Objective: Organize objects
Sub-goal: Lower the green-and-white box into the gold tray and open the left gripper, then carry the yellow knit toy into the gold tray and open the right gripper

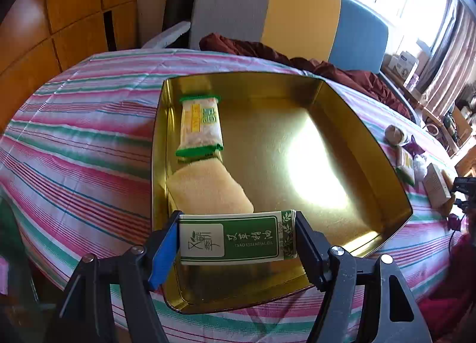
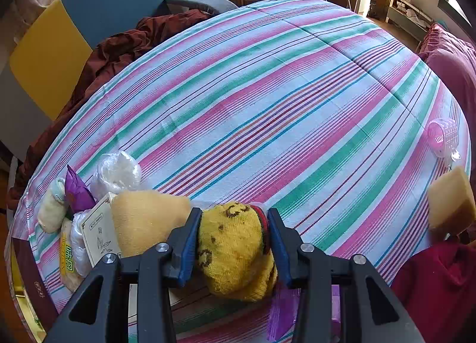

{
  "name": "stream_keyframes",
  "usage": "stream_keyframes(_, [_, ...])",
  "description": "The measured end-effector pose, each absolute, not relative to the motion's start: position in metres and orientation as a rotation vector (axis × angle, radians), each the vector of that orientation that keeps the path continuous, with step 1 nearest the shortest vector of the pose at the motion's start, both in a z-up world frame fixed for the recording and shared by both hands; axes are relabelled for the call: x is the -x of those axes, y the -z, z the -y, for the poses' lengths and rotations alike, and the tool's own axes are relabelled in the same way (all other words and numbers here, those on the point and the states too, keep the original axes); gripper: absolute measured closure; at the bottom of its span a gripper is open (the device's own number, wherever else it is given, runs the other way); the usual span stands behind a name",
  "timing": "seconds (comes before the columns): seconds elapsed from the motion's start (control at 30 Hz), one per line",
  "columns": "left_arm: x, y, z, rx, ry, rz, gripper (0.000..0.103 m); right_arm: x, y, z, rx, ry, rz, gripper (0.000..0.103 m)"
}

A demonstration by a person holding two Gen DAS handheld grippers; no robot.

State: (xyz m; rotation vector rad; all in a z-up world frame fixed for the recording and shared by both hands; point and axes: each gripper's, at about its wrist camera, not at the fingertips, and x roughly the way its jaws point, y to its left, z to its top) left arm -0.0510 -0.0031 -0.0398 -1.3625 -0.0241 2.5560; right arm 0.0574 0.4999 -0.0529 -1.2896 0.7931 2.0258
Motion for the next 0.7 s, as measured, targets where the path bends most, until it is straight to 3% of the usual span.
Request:
stream_keyframes(0.33, [0.052,0.054,-0.001,1.405,-2.549,-0.018,0.028,-0.061,0.038,-0.500,1.195,-2.068,-0.781,0.063])
stream_keyframes(0.7, [0.044,0.029,0.018,1.299,-2.638,0.046,0.025,-0.080,-0.028,-0.482,0.869,-2.257,-0.750,0.063])
